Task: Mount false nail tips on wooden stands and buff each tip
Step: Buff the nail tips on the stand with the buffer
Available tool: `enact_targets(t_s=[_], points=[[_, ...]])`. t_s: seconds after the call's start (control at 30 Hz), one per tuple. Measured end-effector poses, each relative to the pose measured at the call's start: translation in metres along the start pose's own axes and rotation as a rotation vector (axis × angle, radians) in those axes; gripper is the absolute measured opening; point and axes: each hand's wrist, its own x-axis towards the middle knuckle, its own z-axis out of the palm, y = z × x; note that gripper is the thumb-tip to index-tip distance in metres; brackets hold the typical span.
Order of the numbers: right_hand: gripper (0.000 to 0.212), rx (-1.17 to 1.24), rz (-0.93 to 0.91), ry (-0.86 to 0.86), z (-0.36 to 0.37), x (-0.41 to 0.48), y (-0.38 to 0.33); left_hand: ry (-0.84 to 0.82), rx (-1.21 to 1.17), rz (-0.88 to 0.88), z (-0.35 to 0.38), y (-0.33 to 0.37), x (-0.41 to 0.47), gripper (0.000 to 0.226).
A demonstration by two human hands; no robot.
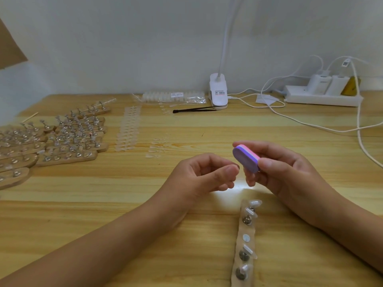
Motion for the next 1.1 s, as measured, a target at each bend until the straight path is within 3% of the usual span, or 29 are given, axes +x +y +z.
enact_targets(t_s=[0.33, 0.47, 0.63, 0.77, 0.9, 1.1], points=[[0.05, -0.047, 0.008, -0.093, 0.0014, -0.001, 0.0018, -0.021, 0.062, 0.023, -0.0002, -0.0016, -0.0001, 0.012], [0.051, -0.041, 0.009, -0.074, 0.0012, -0.0006, 0.0018, 0.051, -0.012, 0.003, -0.0001, -0.0019, 0.003, 0.015], [0.045, -0.073, -0.017, -0.06, 0.0037, 0.0009, 0.003, -0.053, 0.138, 0.055, 0.0029, -0.0009, -0.0019, 0.011], [0.047, -0.067, -0.008, -0.06, 0.0023, -0.0001, 0.0021, 0.076, -0.021, -0.005, -0.0004, -0.0011, 0.0035, 0.015], [0.045, -0.116, -0.031, -0.063, 0.0033, -0.0018, 0.0023, 0.029, 0.075, 0.011, 0.0009, -0.0021, 0.0016, 0.014], [0.039, -0.126, -0.043, -0.054, 0.003, -0.0025, 0.0013, 0.06, 0.034, 0.003, -0.0014, -0.0021, 0.0036, 0.013]])
